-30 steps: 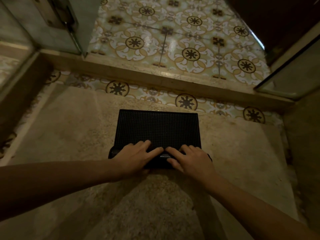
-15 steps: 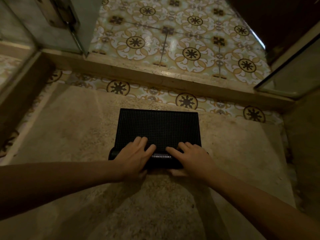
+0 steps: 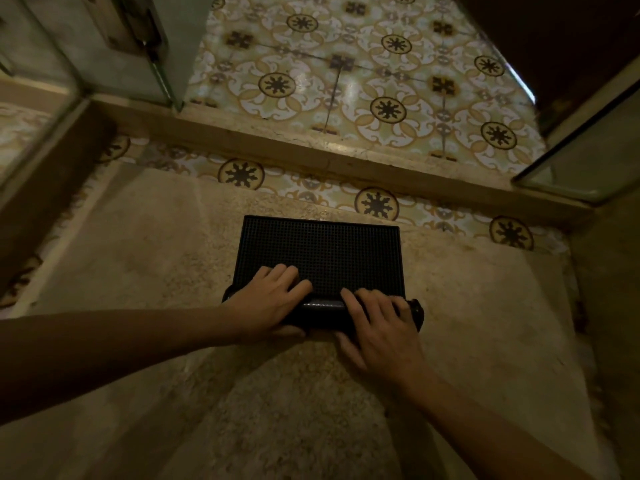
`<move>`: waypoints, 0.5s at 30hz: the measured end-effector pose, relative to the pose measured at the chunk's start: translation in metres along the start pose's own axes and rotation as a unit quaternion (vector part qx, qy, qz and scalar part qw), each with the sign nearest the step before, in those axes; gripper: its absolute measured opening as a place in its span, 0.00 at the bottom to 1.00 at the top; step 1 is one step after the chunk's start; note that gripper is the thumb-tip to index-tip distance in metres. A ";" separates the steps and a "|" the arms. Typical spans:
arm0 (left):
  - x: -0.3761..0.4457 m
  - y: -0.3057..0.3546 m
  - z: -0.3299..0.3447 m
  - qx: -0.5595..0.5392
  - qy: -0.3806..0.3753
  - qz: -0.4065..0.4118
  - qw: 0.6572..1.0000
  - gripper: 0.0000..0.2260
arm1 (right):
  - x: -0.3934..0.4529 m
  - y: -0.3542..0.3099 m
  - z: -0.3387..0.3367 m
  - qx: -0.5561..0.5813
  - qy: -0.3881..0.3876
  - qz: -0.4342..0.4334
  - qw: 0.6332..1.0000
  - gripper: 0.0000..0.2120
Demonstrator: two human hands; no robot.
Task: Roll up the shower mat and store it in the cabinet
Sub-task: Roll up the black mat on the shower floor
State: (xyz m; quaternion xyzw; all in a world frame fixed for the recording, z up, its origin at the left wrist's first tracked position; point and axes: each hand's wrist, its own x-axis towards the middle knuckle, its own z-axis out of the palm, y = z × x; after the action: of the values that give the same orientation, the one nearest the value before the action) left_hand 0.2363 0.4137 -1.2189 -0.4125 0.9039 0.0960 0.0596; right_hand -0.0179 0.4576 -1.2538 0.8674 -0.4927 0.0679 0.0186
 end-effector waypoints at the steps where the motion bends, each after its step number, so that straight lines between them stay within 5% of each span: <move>1: 0.001 0.000 -0.001 0.006 -0.003 -0.003 1.000 0.29 | 0.006 0.003 -0.002 -0.002 -0.009 -0.006 1.000 0.32; 10: -0.011 -0.001 0.006 0.111 0.050 0.052 0.991 0.32 | 0.036 0.021 -0.012 -0.003 -0.033 -0.024 0.999 0.34; 15: -0.008 -0.012 0.000 0.011 0.063 0.079 0.995 0.35 | 0.019 0.008 -0.005 0.012 -0.001 0.017 1.000 0.31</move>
State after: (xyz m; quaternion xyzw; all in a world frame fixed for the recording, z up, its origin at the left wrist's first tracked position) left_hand 0.2506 0.4114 -1.2193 -0.3449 0.9364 0.0643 -0.0011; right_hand -0.0159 0.4378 -1.2466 0.8592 -0.5064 0.0727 0.0068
